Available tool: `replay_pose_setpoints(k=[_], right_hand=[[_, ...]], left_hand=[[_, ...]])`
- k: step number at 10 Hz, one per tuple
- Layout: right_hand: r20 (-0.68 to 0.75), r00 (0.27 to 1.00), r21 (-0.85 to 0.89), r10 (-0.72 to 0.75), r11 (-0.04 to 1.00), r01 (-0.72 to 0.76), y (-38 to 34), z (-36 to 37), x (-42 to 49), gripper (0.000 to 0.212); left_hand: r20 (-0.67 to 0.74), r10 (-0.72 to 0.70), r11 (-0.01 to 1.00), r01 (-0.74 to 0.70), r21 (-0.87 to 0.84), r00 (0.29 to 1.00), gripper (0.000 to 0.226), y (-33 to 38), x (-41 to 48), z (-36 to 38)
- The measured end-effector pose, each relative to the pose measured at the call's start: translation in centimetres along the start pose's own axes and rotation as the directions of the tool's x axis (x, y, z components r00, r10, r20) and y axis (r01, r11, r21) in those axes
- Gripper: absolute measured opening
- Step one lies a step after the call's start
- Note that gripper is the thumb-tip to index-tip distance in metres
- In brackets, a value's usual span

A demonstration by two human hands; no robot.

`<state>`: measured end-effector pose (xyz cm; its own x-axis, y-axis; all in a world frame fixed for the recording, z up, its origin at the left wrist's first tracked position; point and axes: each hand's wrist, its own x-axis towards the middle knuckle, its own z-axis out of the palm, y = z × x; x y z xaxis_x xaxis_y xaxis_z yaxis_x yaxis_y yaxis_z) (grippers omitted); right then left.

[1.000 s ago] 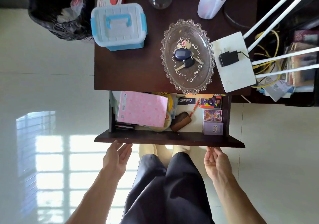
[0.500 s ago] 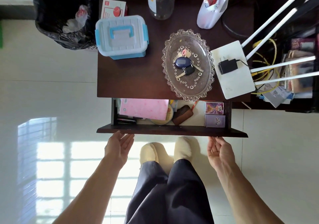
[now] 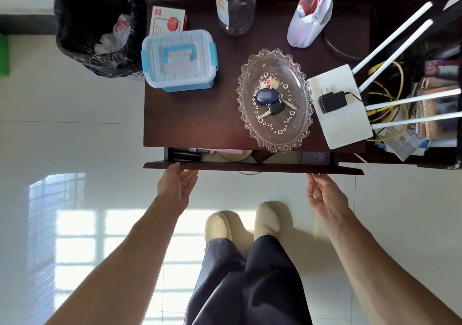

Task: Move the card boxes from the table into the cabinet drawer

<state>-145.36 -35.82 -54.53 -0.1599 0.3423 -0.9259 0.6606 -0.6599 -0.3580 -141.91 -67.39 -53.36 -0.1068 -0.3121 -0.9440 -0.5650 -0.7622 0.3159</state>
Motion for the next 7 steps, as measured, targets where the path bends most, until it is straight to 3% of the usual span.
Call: replay_pose_setpoints(k=[1, 3, 5, 6, 7], right_hand=[[0.007, 1.000, -0.014, -0.010, 1.000, 0.010, -0.5, 0.9, 0.0, 0.028], [-0.003, 1.000, -0.087, -0.027, 0.996, 0.026, -1.8, 2.7, 0.3, 0.019], [0.002, 0.999, -0.067, -0.044, 0.997, 0.044, -2.7, 4.5, -0.6, 0.016], [0.132, 0.990, -0.072, 0.046, 0.997, -0.036, -3.5, 4.9, -5.5, 0.021], [0.396, 0.918, -0.028, -0.007, 0.999, 0.020, -7.5, 2.6, -12.5, 0.031]], left_hand=[[0.002, 0.000, 1.000, 0.000, -0.011, 1.000, 0.037, 0.7, 0.2, 0.8], [0.024, 0.026, 1.000, -0.026, -0.008, 0.999, 0.042, 1.9, 0.8, 2.1], [0.092, 0.070, 0.997, -0.068, -0.021, 0.993, 0.031, 2.5, 0.6, 3.0], [0.141, 0.074, 0.993, -0.087, 0.085, 0.987, 0.030, 2.0, -1.2, 1.0], [0.170, 0.005, 0.974, -0.043, 0.223, 0.985, 0.023, -0.5, -5.6, -3.7]])
